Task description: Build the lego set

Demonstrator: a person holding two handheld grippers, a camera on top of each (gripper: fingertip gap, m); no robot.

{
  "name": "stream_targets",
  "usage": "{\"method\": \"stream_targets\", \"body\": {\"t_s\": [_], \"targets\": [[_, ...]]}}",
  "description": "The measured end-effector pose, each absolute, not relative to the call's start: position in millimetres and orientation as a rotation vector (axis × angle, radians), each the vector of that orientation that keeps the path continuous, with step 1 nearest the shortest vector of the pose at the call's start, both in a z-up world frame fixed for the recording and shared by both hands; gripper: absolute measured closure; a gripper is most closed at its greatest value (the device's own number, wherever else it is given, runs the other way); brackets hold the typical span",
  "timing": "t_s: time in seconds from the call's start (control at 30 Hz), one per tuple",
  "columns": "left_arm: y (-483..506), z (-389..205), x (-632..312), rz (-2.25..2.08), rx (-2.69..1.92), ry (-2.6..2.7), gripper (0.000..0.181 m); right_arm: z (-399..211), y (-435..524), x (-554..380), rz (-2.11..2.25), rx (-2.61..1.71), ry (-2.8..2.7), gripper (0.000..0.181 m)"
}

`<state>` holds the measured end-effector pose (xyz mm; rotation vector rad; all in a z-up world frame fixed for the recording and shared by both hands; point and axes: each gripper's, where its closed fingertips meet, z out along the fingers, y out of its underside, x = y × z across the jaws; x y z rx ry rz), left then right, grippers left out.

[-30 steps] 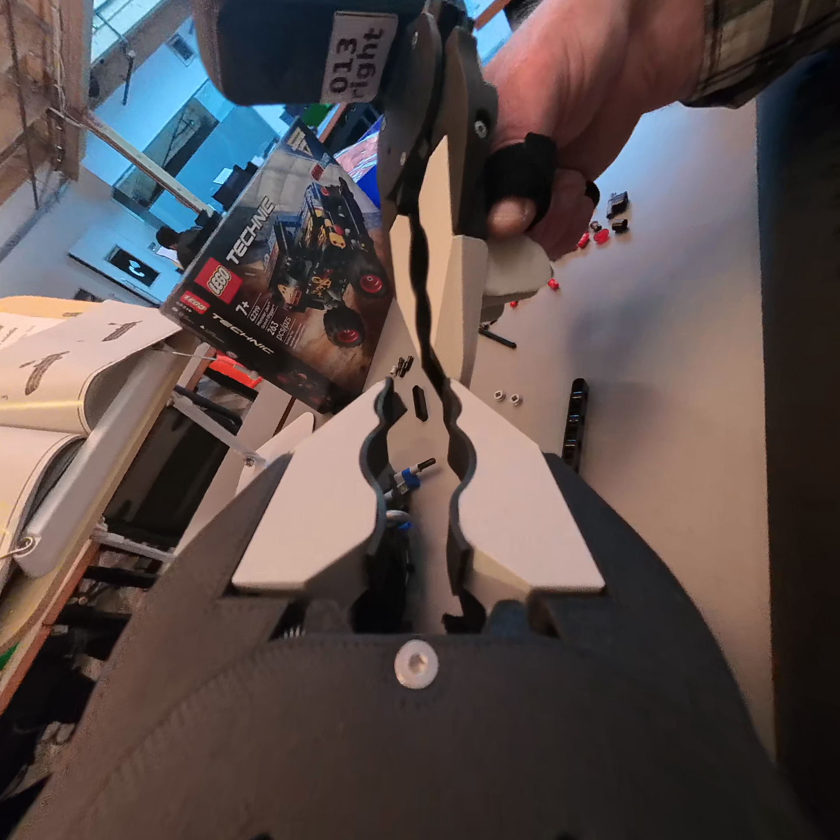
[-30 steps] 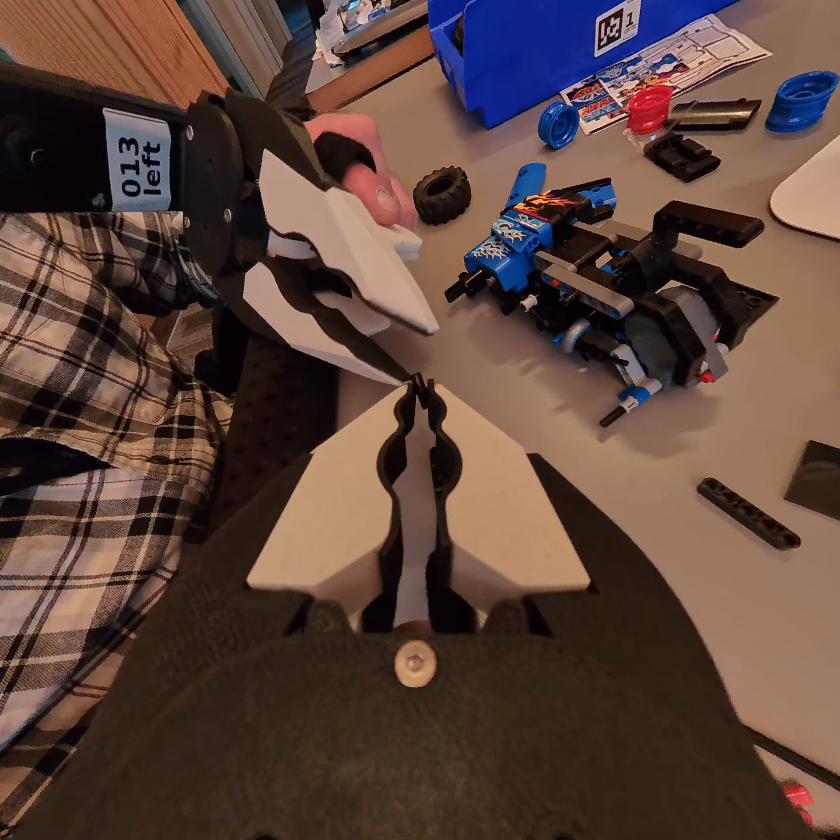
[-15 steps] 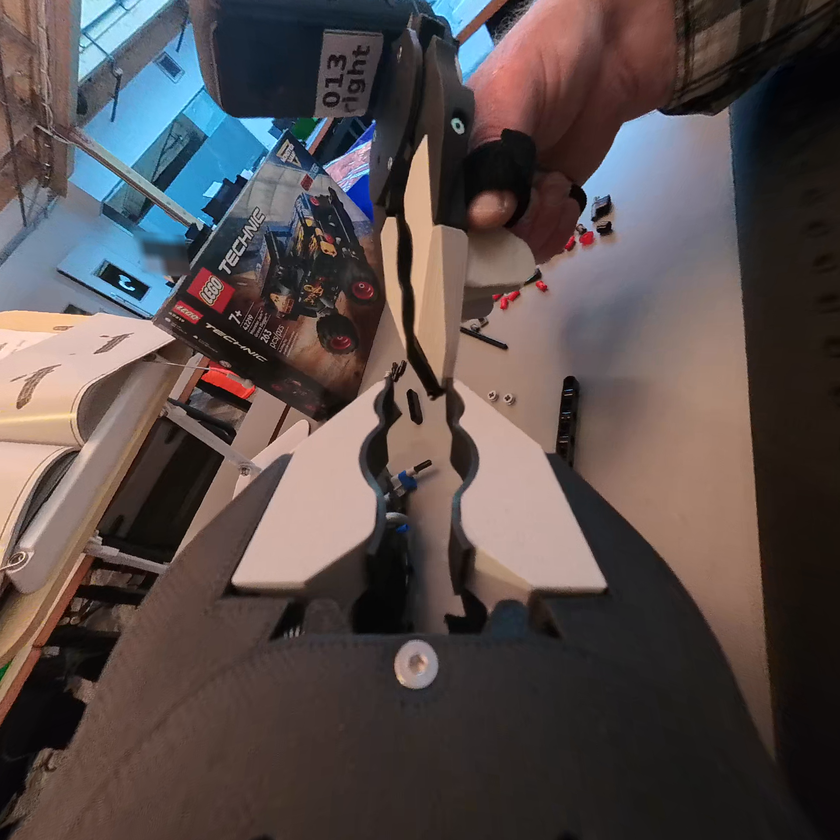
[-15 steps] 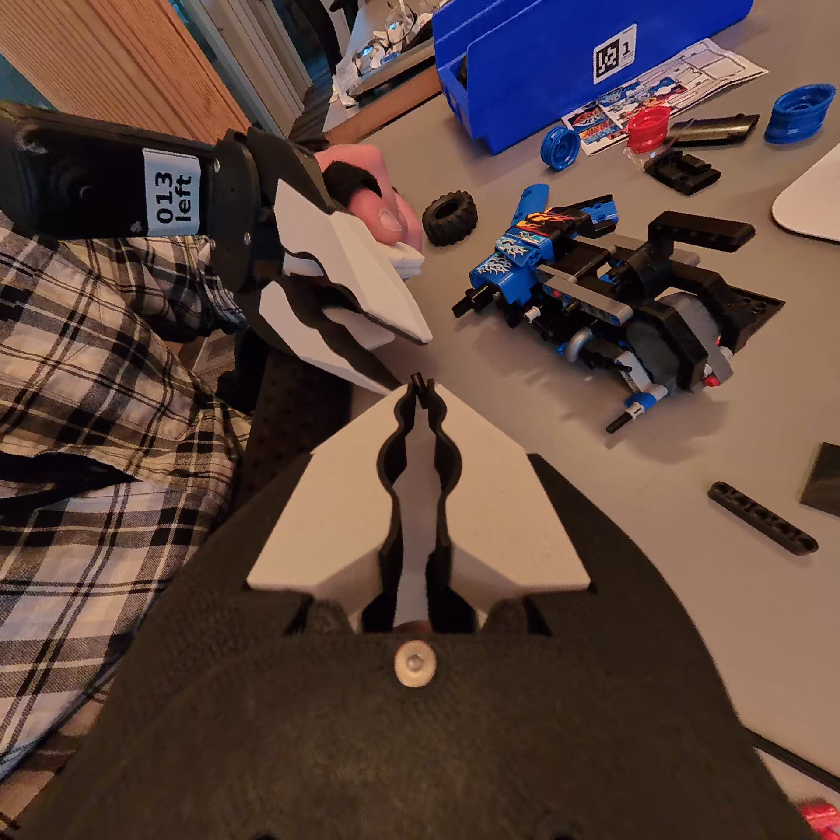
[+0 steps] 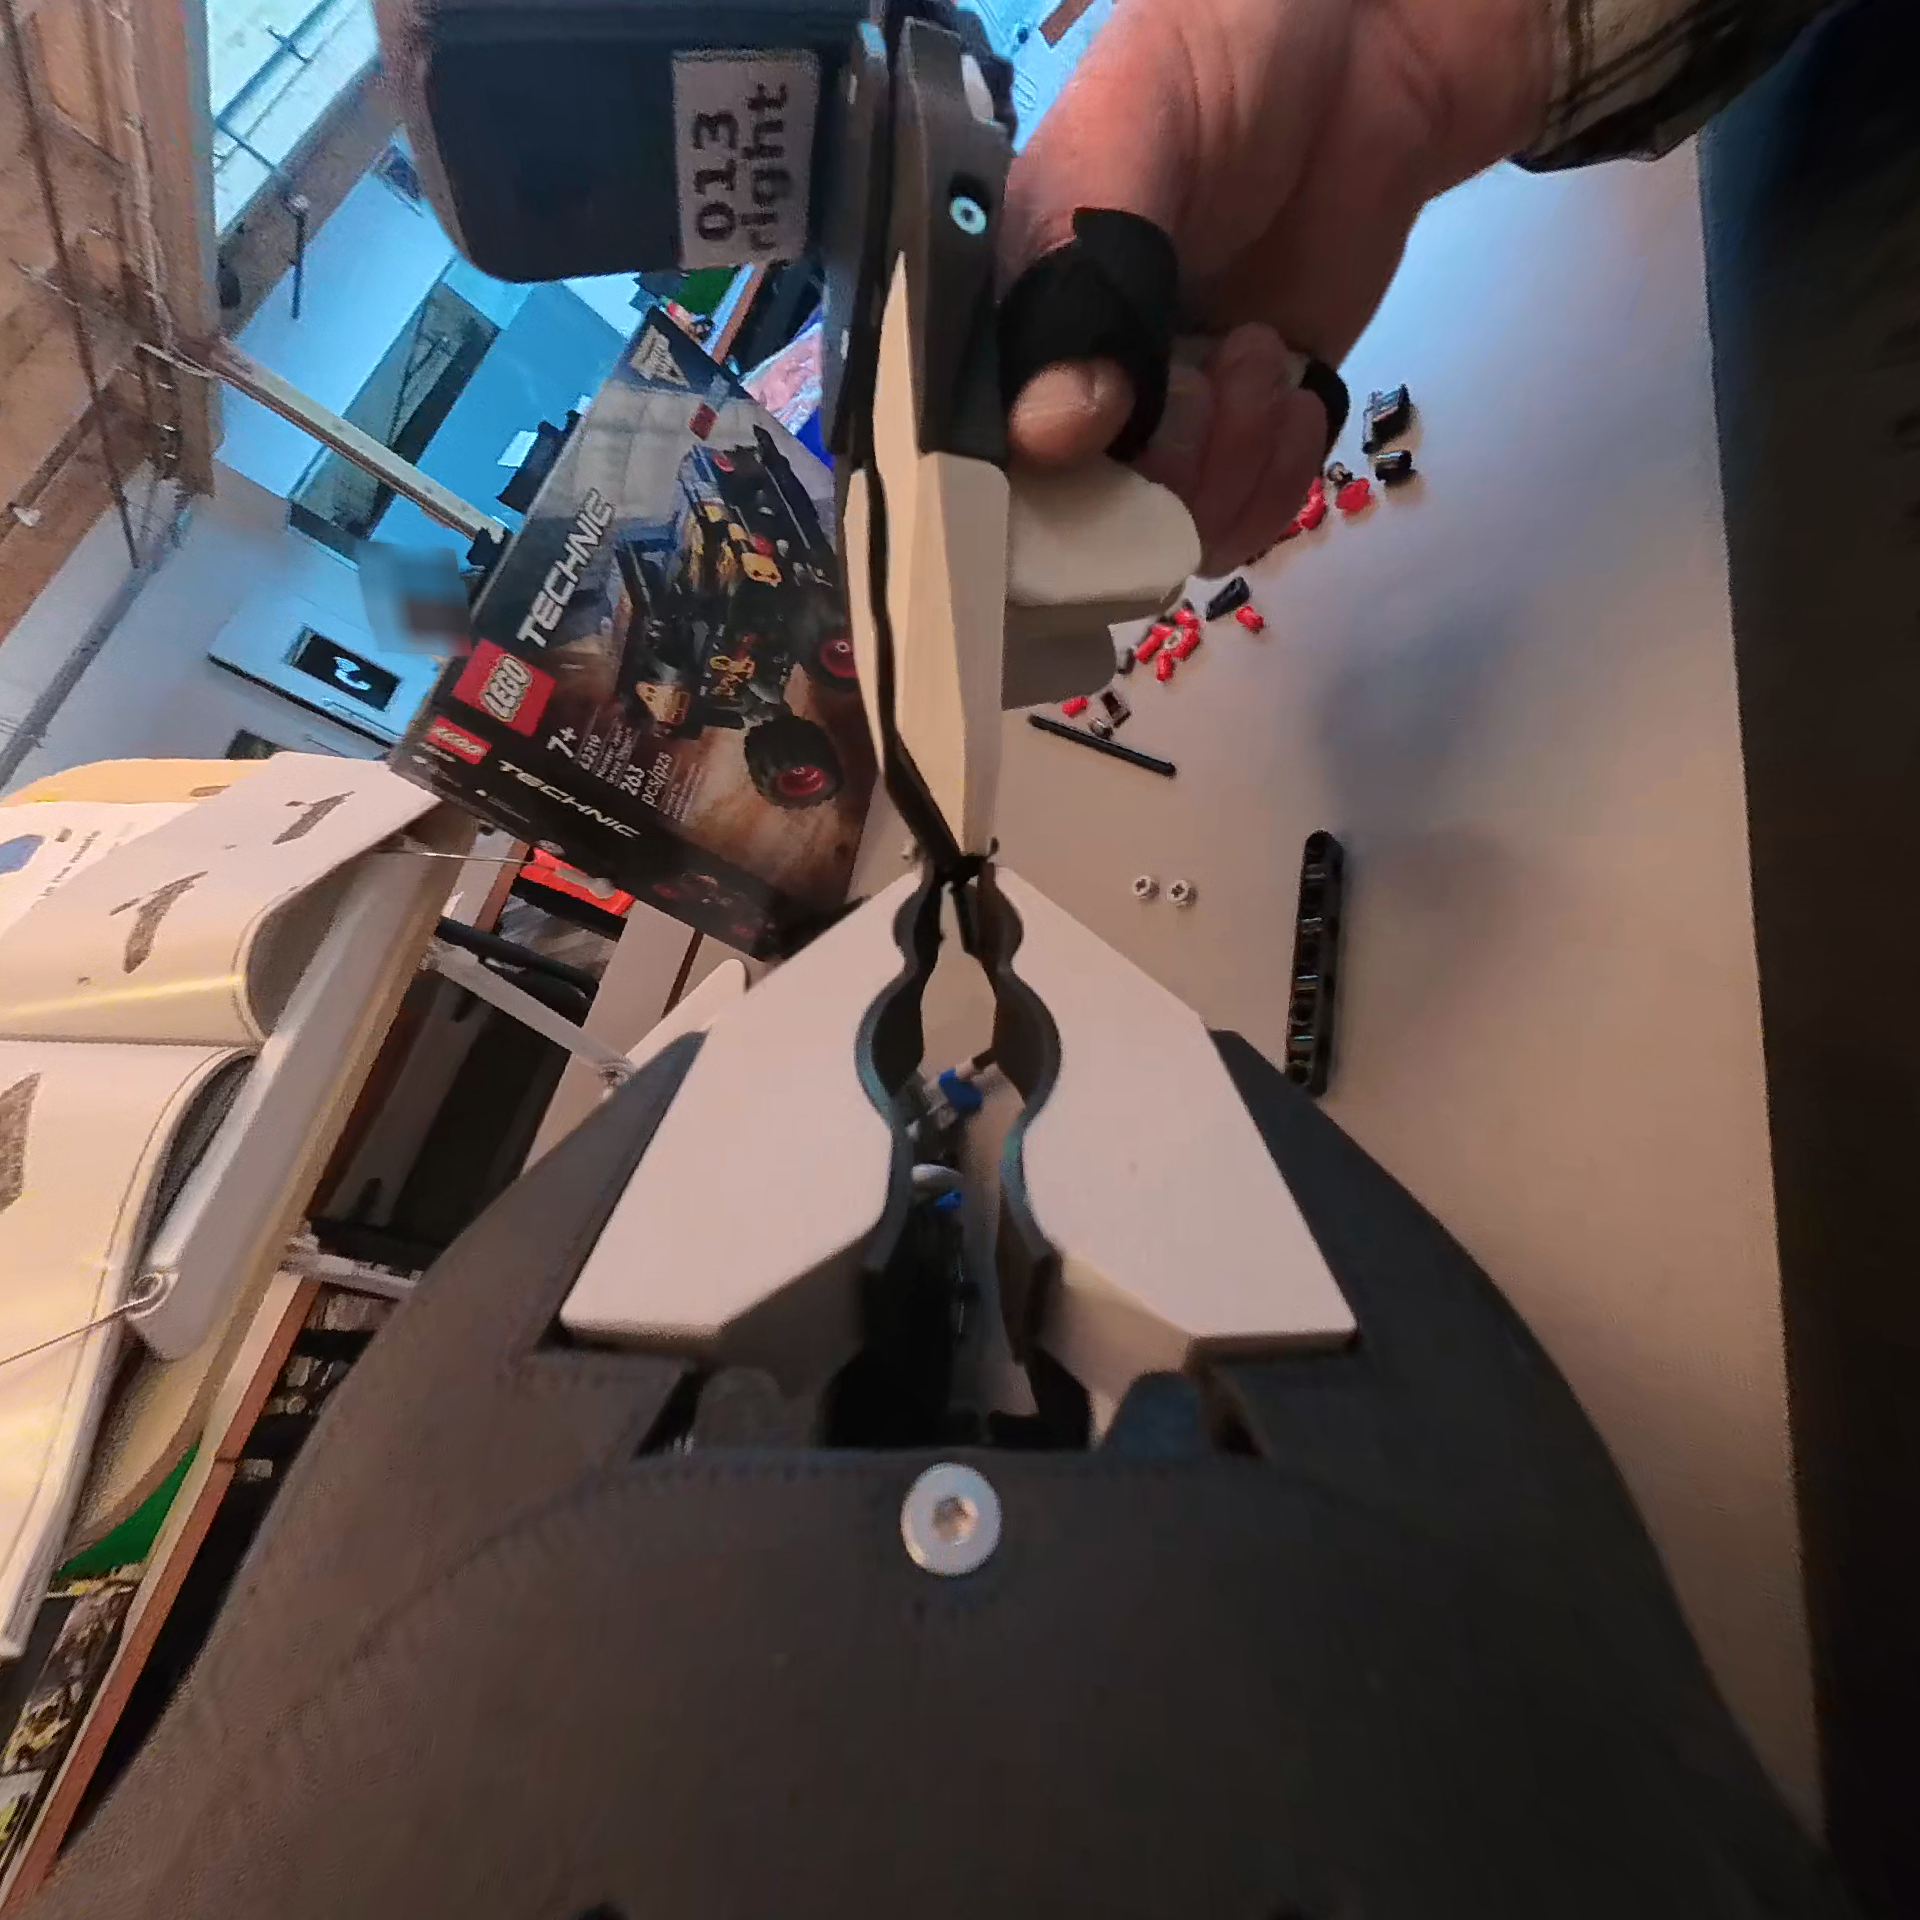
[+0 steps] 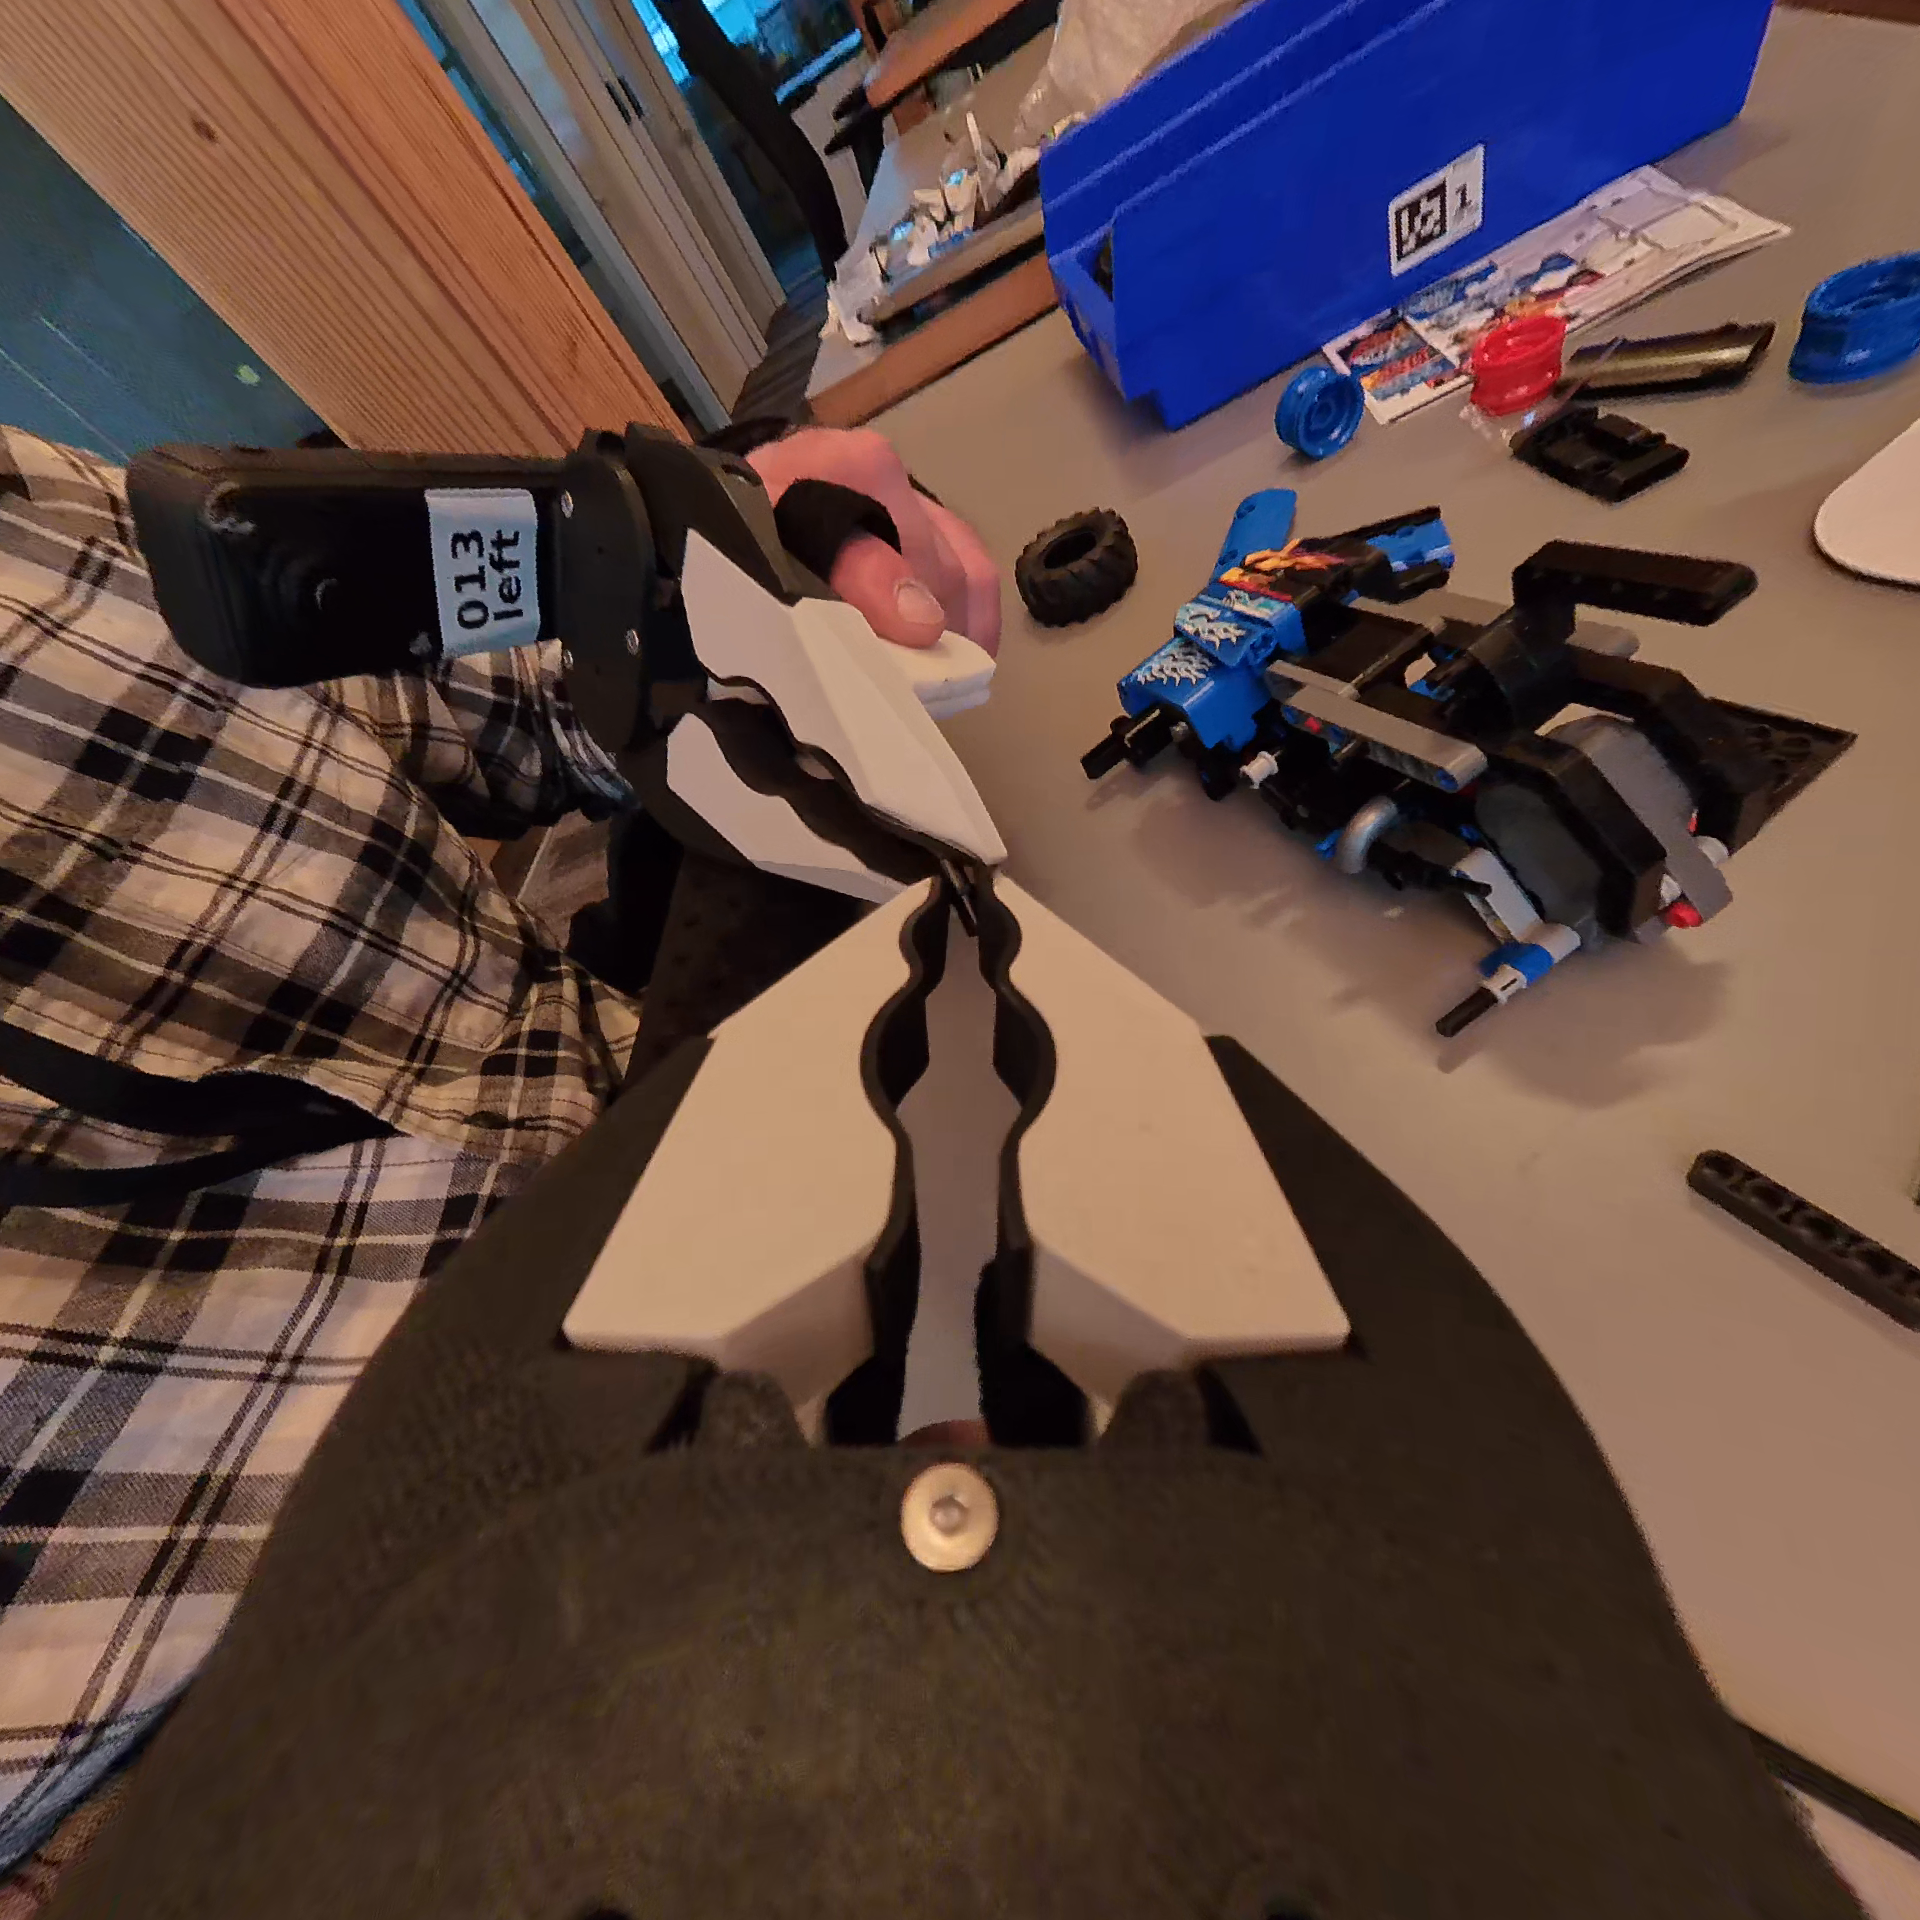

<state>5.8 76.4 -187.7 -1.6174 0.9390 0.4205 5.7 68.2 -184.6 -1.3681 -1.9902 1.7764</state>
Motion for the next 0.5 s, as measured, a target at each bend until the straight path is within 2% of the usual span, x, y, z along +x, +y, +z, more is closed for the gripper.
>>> {"method": "stream_targets", "body": {"t_s": [0.5], "targets": [[71.5,-162.9,8.7,0.266,-1.544,0.811,0.179,-159.9,65.0,6.8,1.908,-1.183,-1.881,0.175]]}}
